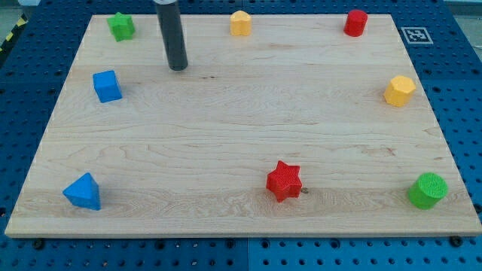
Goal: Point your arm at green star
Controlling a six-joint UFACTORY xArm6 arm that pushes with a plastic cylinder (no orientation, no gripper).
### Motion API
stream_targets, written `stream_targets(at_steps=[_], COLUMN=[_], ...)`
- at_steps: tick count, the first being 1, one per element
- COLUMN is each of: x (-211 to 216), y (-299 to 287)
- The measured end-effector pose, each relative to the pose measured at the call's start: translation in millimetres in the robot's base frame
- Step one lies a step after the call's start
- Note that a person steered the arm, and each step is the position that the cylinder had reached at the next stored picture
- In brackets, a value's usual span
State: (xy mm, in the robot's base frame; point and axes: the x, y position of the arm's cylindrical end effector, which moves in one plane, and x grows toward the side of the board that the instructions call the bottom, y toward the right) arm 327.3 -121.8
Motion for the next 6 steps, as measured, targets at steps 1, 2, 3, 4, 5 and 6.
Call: stream_targets(at_steps=[1, 2, 3, 4, 5, 6], x=[-22.3, -32.2, -32.2, -32.2, -32.2, -34.1], y=[-21.0, -30.6, -40.0, -81.9, -116.3, -122.7])
